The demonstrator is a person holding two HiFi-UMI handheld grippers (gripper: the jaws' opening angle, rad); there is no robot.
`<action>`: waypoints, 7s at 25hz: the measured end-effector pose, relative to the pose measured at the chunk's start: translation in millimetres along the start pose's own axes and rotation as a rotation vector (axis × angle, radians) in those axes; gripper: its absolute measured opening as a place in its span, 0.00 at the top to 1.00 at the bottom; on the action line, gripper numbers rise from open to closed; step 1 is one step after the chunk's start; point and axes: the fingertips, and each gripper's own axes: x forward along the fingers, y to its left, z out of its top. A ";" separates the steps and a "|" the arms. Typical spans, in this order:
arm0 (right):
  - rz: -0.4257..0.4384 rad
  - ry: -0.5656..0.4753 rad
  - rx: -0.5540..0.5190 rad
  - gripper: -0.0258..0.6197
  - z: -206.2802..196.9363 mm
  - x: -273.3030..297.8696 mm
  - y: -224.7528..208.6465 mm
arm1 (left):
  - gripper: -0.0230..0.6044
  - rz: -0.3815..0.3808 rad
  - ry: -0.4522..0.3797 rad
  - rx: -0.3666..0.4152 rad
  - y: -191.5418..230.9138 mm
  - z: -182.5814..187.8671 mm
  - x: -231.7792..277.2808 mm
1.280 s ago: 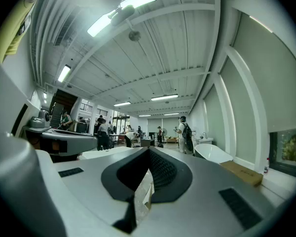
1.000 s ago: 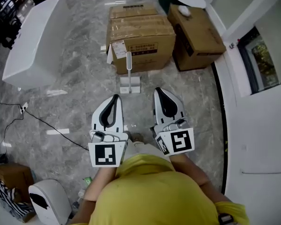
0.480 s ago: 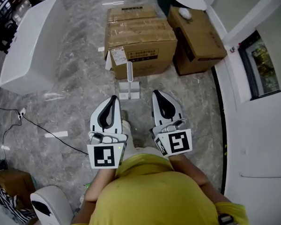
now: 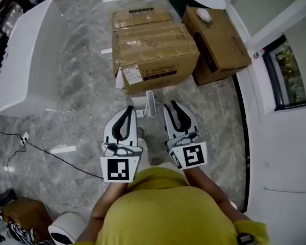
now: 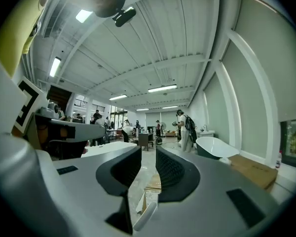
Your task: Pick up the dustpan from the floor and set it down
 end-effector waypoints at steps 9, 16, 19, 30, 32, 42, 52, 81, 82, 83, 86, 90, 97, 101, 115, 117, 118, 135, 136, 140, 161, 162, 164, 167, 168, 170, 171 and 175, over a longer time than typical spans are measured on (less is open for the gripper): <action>-0.054 0.187 0.032 0.67 -59.7 67.0 -17.6 | 0.96 -0.099 0.054 -0.044 39.0 -22.4 56.9; -0.028 0.491 0.159 0.57 -148.0 81.9 -12.5 | 0.96 -0.113 0.098 -0.064 53.1 -35.0 78.4; -0.027 0.598 0.242 0.53 -182.3 82.9 -10.9 | 0.96 -0.113 0.119 -0.079 55.4 -41.7 86.3; 0.015 0.873 0.339 0.46 -250.3 85.2 5.4 | 0.96 -0.157 0.252 -0.069 58.3 -94.8 107.4; 0.013 0.895 0.337 0.46 -254.6 86.1 6.2 | 0.96 -0.168 0.288 -0.068 57.8 -106.4 108.2; 0.008 1.010 0.355 0.54 -277.2 89.7 8.5 | 0.96 -0.180 0.381 -0.081 62.7 -138.7 106.2; -0.042 1.053 0.406 0.82 -288.2 93.6 3.6 | 0.96 -0.138 0.378 -0.105 76.0 -140.8 103.5; 0.029 0.729 0.482 0.84 -114.6 69.2 -31.1 | 0.96 -0.159 0.294 -0.054 40.5 -104.5 112.5; 0.030 0.721 0.479 0.84 -110.6 70.2 -31.3 | 0.96 -0.160 0.291 -0.052 39.3 -103.0 112.3; 0.030 0.715 0.474 0.84 -107.3 71.0 -31.4 | 0.96 -0.162 0.287 -0.050 38.1 -101.3 112.1; 0.025 0.701 0.452 0.84 -101.6 72.8 -32.0 | 0.96 -0.162 0.273 -0.046 36.4 -95.2 112.4; 0.022 0.691 0.424 0.84 -99.9 73.3 -32.8 | 0.96 -0.162 0.260 -0.045 34.4 -88.6 112.6; 0.019 0.692 0.434 0.84 -98.6 75.2 -36.3 | 0.96 -0.162 0.259 -0.042 31.7 -85.0 110.4; 0.014 0.697 0.442 0.84 -104.7 77.7 -38.6 | 0.96 -0.154 0.266 -0.044 34.2 -87.8 108.6; -0.004 0.756 0.481 0.84 -212.7 99.6 -33.3 | 0.96 -0.128 0.295 -0.055 39.0 -97.4 101.1; 0.002 0.766 0.462 0.84 -229.0 101.2 -28.9 | 0.96 -0.126 0.298 -0.054 39.3 -99.1 100.4; 0.002 0.769 0.457 0.84 -235.7 102.1 -27.8 | 0.96 -0.125 0.299 -0.053 39.5 -99.7 100.2; -0.029 0.739 0.488 0.84 -265.5 108.7 -31.9 | 0.96 -0.098 0.324 -0.054 50.2 -106.7 98.2; -0.028 0.745 0.484 0.83 -268.3 109.7 -32.6 | 0.96 -0.098 0.325 -0.053 50.5 -107.3 98.4; -0.043 0.770 0.432 0.81 -276.2 110.9 -38.0 | 0.96 -0.097 0.327 -0.055 51.4 -108.3 99.6; -0.135 0.441 0.074 0.74 -118.8 92.5 -78.1 | 0.96 -0.131 0.248 -0.044 36.0 -86.2 112.3; -0.149 0.396 0.054 0.87 -103.7 94.3 -81.6 | 0.96 -0.132 0.237 -0.040 35.2 -82.6 113.4; -0.150 0.313 0.035 0.94 -74.5 98.1 -84.3 | 0.96 -0.128 0.211 -0.035 34.5 -72.5 115.0; -0.134 0.195 0.067 0.94 -33.3 101.2 -85.6 | 0.96 -0.110 0.154 -0.041 34.8 -48.0 116.9; -0.137 0.161 0.078 0.94 -21.1 101.2 -86.6 | 0.96 -0.103 0.134 -0.053 35.3 -38.2 117.5; -0.140 0.100 0.072 0.94 1.7 100.0 -87.1 | 0.96 -0.088 0.099 -0.069 37.8 -19.8 117.9; -0.138 0.074 0.055 0.94 12.4 99.0 -86.4 | 0.96 -0.080 0.084 -0.070 39.3 -11.3 117.6; -0.134 0.015 -0.038 0.95 45.1 93.9 -80.5 | 0.96 -0.054 0.024 -0.051 44.0 18.4 115.3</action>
